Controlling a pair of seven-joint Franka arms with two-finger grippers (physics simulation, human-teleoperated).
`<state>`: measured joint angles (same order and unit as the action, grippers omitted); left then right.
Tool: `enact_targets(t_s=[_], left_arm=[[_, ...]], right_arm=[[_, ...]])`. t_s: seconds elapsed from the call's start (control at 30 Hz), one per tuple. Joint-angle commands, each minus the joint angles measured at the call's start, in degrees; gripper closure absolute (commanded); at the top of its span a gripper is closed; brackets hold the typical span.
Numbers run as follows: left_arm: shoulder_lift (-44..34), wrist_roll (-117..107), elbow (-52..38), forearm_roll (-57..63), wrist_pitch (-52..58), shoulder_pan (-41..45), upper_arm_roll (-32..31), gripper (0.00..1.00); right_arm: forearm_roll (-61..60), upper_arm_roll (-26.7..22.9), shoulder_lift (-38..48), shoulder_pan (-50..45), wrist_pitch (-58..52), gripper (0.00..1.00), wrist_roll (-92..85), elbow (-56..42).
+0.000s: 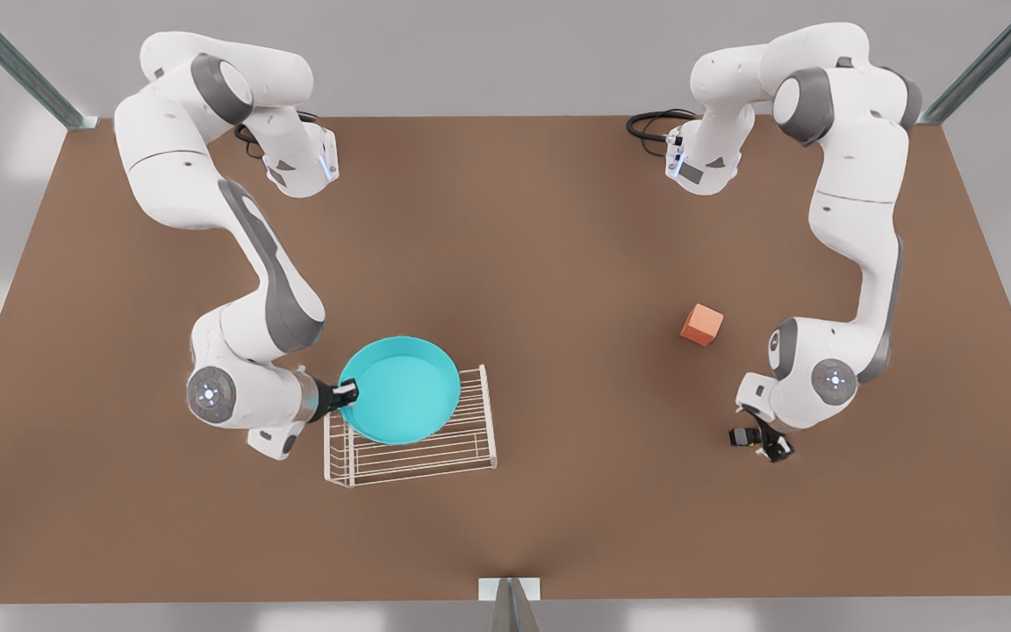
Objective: Place the plate on the shelf with right arm and place the red button switch in the plate with left arm
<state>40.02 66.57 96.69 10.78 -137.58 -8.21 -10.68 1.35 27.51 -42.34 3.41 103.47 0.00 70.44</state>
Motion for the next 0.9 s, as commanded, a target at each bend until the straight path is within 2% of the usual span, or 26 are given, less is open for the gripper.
enact_targets(t_s=[0.0, 0.17, 0.2, 0.37, 0.43, 0.53, 0.57, 0.67, 0.7, 0.77, 0.87], left_arm=[[0.1, 6.8, 0.6, 0.1, -2.3, -0.1, 0.0, 0.00], [1.3, 6.7, -1.3, 0.0, -3.3, 0.7, -0.7, 0.00], [1.9, 6.7, -2.2, 0.0, -3.1, 0.7, -0.7, 0.00], [3.0, 6.8, -2.6, 0.2, -3.1, 0.6, -1.1, 0.00], [3.9, 6.8, -3.8, 0.6, -3.1, 0.5, -1.2, 0.00], [3.9, 6.8, -3.8, 1.3, -3.0, 0.2, -1.1, 0.00], [3.9, 6.8, -3.7, 1.3, -3.0, -0.2, -1.1, 0.00], [4.0, 6.9, -3.3, 1.4, -2.9, -1.2, -1.1, 0.00], [4.0, 6.9, -3.1, 1.5, -2.9, -1.4, -1.2, 0.00], [4.0, 7.3, -2.0, 1.5, -2.9, -1.8, -1.2, 0.00], [4.2, 7.4, -1.7, 1.5, -2.9, -2.3, -1.1, 0.00]], right_arm=[[0.7, -0.2, -1.2, -0.6, 11.0, 0.74, 28.5, 0.1], [3.2, -0.3, -1.3, -0.5, 11.0, 0.72, 28.9, 0.6], [3.0, -0.3, -1.3, -0.5, 11.0, 0.00, 29.8, 0.6], [3.1, -0.2, 0.5, 1.3, 8.2, 0.00, 27.7, 0.2], [3.0, -0.2, 6.5, 2.3, -2.0, 0.00, 25.2, -0.1], [3.7, 0.3, 13.0, 9.8, -16.0, 0.00, 9.3, -0.2], [10.3, 0.2, 16.8, 12.2, -18.8, 0.00, 0.4, -0.1], [11.7, 0.1, 18.1, 14.3, -20.8, 0.00, -5.1, -0.1], [10.8, -1.3, 19.7, 13.9, -21.3, 0.00, -6.2, 0.4], [0.8, -22.7, 26.1, -1.3, -18.6, 0.00, -6.8, 6.0], [2.0, -24.3, 25.8, -0.1, -20.8, 0.00, -5.5, 4.5]])
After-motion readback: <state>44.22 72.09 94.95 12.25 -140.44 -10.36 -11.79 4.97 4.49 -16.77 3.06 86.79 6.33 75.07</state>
